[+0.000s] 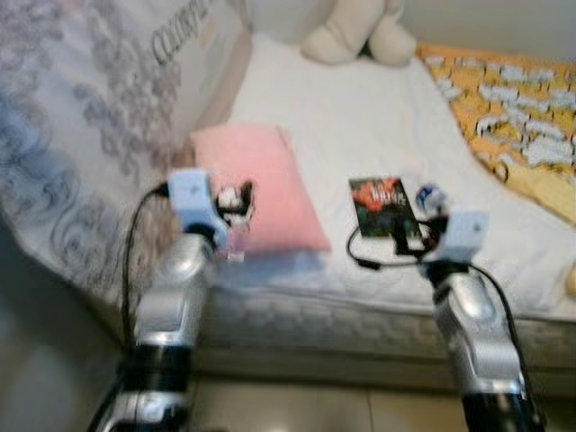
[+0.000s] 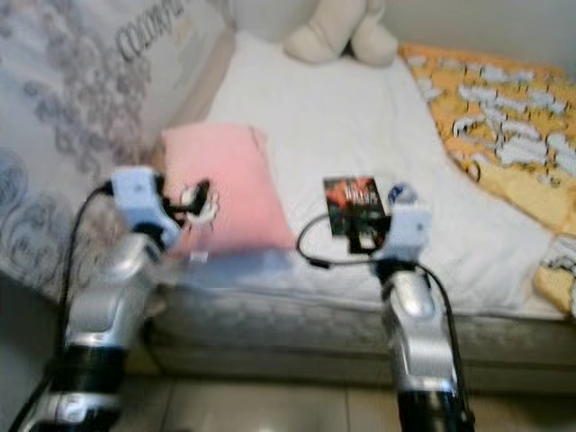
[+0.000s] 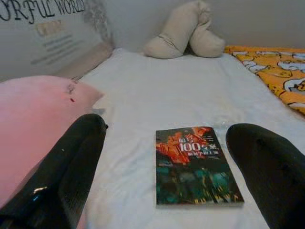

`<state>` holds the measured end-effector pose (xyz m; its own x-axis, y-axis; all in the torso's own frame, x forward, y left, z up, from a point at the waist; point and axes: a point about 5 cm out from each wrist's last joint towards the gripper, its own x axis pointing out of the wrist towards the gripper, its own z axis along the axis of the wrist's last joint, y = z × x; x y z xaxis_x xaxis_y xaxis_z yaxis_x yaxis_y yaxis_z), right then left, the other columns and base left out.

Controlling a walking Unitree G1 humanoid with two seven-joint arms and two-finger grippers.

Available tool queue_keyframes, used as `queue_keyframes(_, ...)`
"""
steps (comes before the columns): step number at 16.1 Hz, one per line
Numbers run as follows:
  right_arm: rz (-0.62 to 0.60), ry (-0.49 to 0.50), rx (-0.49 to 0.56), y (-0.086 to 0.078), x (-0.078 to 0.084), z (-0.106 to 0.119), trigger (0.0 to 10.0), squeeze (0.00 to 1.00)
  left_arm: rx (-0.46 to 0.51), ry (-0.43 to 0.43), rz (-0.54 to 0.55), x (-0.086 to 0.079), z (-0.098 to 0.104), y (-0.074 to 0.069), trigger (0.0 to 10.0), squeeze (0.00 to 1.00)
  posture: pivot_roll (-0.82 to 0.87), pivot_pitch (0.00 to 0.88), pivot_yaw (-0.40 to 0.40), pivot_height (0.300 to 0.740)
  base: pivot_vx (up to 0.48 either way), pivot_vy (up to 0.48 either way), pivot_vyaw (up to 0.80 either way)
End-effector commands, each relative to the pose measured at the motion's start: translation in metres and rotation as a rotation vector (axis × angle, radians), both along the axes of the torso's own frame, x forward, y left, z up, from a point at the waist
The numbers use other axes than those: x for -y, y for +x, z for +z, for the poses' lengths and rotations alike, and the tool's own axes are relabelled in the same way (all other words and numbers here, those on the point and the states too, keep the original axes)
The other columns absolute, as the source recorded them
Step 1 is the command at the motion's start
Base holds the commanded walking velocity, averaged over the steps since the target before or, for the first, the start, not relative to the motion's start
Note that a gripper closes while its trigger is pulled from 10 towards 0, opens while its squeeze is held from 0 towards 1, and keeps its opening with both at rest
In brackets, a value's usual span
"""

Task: Clean up the room

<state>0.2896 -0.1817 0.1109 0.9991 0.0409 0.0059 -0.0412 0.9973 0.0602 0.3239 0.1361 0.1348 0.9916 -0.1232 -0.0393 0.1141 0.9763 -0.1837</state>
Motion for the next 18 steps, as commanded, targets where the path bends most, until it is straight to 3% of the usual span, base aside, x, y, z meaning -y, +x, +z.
queue_keyframes(1,-0.026,-0.007,-0.007,-0.001,0.008,0.000,10.0,0.19,-0.008,-0.012,-0.049,0.015,0.000,0.001,10.0,0.00,-0.08,0.000,-0.047,0.740,0.469,0.000,0.00)
queue_keyframes(7,0.028,-0.011,-0.025,-0.003,0.003,-0.002,10.0,0.19,-0.022,-0.024,-0.027,0.015,-0.003,0.000,10.0,0.00,-0.07,0.000,-0.062,0.740,0.460,0.000,0.00)
queue_keyframes(8,0.049,-0.031,-0.035,-0.002,0.001,-0.003,10.0,0.19,-0.021,-0.024,-0.023,0.014,-0.003,0.000,10.0,0.00,-0.07,0.000,-0.062,0.740,0.000,0.375,0.00)
queue_keyframes(10,0.085,-0.037,-0.030,-0.001,-0.004,-0.001,10.0,0.29,-0.024,0.009,0.002,0.011,-0.004,0.000,10.0,0.00,-0.07,0.000,-0.065,0.740,0.000,0.000,0.79)
queue_keyframes(12,0.087,-0.032,-0.047,-0.002,-0.006,-0.005,10.0,0.20,-0.036,0.018,0.019,0.007,-0.005,0.002,10.0,0.00,-0.07,0.000,-0.064,0.740,0.000,0.000,0.38)
queue_keyframes(13,0.085,-0.032,-0.052,-0.002,-0.006,-0.006,10.0,0.20,-0.035,-0.008,0.011,0.006,-0.004,0.003,10.0,0.00,-0.07,0.000,-0.063,0.740,0.000,0.000,0.00)
queue_keyframes(15,0.084,-0.032,-0.059,-0.003,-0.005,-0.008,10.0,0.20,-0.035,0.046,0.018,0.004,-0.003,0.006,10.0,0.00,-0.07,0.003,-0.059,0.740,0.000,0.000,0.00)
queue_keyframes(18,0.075,-0.030,-0.068,-0.006,-0.004,-0.010,10.0,0.20,-0.046,0.058,0.021,0.001,-0.002,0.010,10.0,0.00,-0.08,0.018,-0.047,0.740,0.000,0.000,0.00)
